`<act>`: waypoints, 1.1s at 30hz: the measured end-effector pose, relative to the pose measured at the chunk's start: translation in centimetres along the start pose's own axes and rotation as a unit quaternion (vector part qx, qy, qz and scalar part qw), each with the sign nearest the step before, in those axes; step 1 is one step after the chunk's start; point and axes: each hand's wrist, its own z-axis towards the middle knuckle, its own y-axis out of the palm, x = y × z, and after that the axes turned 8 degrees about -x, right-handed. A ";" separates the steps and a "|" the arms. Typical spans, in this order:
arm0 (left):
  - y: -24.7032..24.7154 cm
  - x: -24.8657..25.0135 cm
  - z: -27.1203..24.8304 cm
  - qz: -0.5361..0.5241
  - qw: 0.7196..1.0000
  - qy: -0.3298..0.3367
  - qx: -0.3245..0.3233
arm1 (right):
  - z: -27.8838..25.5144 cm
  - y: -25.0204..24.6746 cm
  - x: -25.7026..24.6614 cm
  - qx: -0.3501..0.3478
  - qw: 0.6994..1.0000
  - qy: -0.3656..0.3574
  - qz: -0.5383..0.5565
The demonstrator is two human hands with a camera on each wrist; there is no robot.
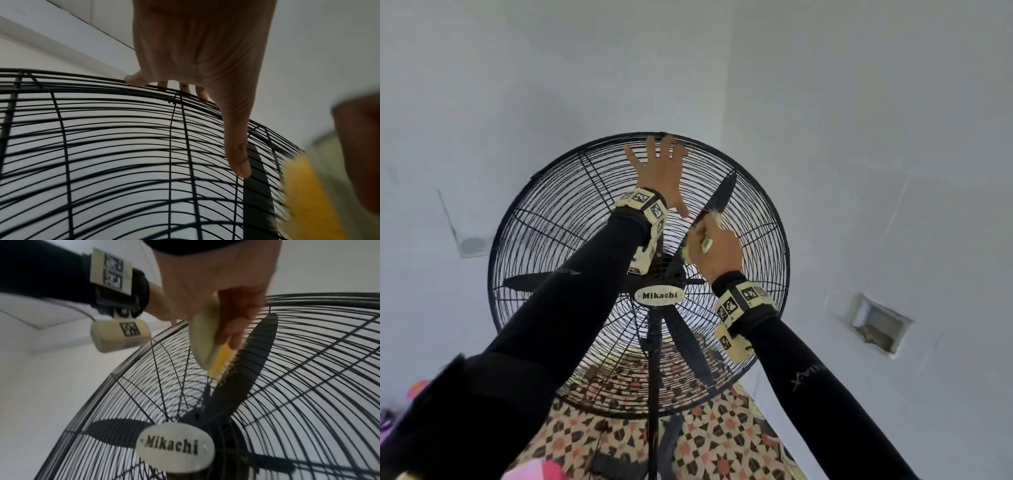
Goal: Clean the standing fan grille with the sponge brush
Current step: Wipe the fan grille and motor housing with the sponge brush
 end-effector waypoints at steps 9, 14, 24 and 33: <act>0.5 -0.6 0.3 -0.013 0.999 0.003 0.034 | 1.9 -2.9 0.0 -0.232 0.969 -0.018 0.090; 0.4 -1.0 0.3 -0.036 0.998 0.017 0.043 | -0.2 -3.1 4.5 -0.156 0.987 0.022 0.037; 0.4 -0.5 0.2 -0.022 0.999 0.007 0.042 | -1.3 -1.8 4.3 0.004 0.998 -0.005 0.060; 0.4 -0.9 0.3 -0.047 0.998 0.023 0.046 | 2.2 -4.6 3.4 -0.015 0.998 0.006 0.061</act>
